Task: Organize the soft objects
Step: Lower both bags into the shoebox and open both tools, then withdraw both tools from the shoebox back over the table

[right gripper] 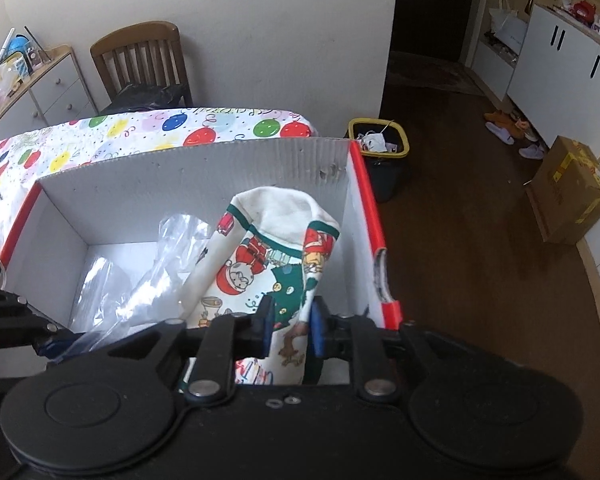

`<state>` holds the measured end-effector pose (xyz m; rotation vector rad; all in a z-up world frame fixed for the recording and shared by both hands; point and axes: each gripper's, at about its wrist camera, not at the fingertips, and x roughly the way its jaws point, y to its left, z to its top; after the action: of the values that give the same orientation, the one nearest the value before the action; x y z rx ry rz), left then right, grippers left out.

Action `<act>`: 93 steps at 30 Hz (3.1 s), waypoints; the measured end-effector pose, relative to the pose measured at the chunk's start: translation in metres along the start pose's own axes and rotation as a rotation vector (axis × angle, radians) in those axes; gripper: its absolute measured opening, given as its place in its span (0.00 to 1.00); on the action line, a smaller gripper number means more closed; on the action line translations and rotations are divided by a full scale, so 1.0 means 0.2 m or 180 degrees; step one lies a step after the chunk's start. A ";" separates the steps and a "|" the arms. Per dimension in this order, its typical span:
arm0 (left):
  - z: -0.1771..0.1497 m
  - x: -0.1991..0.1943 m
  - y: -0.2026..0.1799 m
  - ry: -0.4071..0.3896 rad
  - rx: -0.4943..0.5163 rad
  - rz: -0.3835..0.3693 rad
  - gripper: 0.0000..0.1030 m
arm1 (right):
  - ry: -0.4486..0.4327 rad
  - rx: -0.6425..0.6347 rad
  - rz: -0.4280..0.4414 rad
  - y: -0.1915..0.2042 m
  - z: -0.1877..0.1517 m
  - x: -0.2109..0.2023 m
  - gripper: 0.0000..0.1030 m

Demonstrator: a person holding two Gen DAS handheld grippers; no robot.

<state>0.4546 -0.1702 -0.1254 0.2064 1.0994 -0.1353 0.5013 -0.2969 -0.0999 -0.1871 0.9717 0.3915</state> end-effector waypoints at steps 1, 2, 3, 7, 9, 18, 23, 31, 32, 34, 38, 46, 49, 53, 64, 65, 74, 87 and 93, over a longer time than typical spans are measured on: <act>0.00 0.01 0.00 0.0014 0.0001 0.0003 0.08 | -0.0005 -0.0006 0.0014 0.00 0.00 0.00 0.24; 0.00 0.00 0.00 0.0019 -0.0005 0.0005 0.08 | -0.0005 -0.0013 0.0037 -0.01 0.00 -0.01 0.30; 0.00 0.01 0.01 0.0025 -0.0027 0.0003 0.08 | 0.0000 -0.0031 0.0052 -0.01 -0.01 -0.01 0.33; 0.01 0.01 0.04 0.0064 -0.0171 0.0014 0.08 | -0.0012 -0.0124 0.0113 0.00 -0.02 -0.05 0.46; 0.01 0.00 0.05 0.0047 -0.0233 0.0020 0.09 | -0.0035 -0.0137 0.0144 -0.01 -0.03 -0.07 0.51; -0.01 -0.05 0.08 -0.0016 -0.0469 -0.0093 0.10 | -0.0088 -0.0054 0.0235 -0.04 -0.06 -0.13 0.55; -0.02 -0.07 0.11 -0.0065 -0.0594 -0.0104 0.22 | -0.0139 -0.0034 0.0294 -0.03 -0.08 -0.18 0.56; -0.05 -0.19 0.13 -0.0311 -0.0705 -0.0168 0.57 | -0.0223 -0.0036 0.0335 -0.01 -0.10 -0.26 0.62; -0.05 -0.22 0.13 -0.0357 -0.0706 -0.0186 0.57 | -0.0244 -0.0031 0.0340 -0.01 -0.10 -0.28 0.63; -0.07 -0.27 0.14 -0.0443 -0.0729 -0.0180 0.57 | -0.0295 -0.0010 0.0359 0.00 -0.10 -0.32 0.66; -0.11 -0.38 0.15 -0.0602 -0.0738 -0.0183 0.64 | -0.0383 0.0015 0.0393 0.03 -0.12 -0.42 0.69; -0.24 -0.62 0.19 -0.0909 -0.0749 -0.0218 0.74 | -0.0599 0.0051 0.0472 0.13 -0.17 -0.61 0.79; -0.29 -0.70 0.23 -0.0992 -0.0774 -0.0257 0.76 | -0.0669 0.0046 0.0504 0.20 -0.20 -0.67 0.82; -0.37 -0.79 0.28 -0.1093 -0.0828 -0.0299 0.80 | -0.0733 -0.0008 0.0557 0.30 -0.23 -0.74 0.91; -0.60 -0.97 0.48 -0.1314 -0.1090 -0.0369 1.00 | -0.0824 0.0046 0.0668 0.54 -0.28 -0.82 0.98; -0.63 -0.98 0.51 -0.1360 -0.1126 -0.0392 1.00 | -0.0827 0.0055 0.0681 0.56 -0.28 -0.82 0.98; -0.86 -1.09 0.72 -0.1634 -0.1217 0.0040 1.00 | -0.0796 0.0054 0.0705 0.77 -0.30 -0.81 0.98; -1.10 -1.03 1.03 -0.1696 -0.1267 0.0451 1.00 | -0.0442 -0.0041 0.0828 1.18 -0.35 -0.61 0.99; -1.16 -0.91 1.16 -0.1620 -0.1212 0.0616 1.00 | -0.0226 -0.0086 0.0877 1.40 -0.42 -0.46 0.98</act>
<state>0.2207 0.1110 -0.0413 -0.0653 0.5771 0.1881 0.2781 -0.0891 -0.0645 -0.0628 0.9246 0.6600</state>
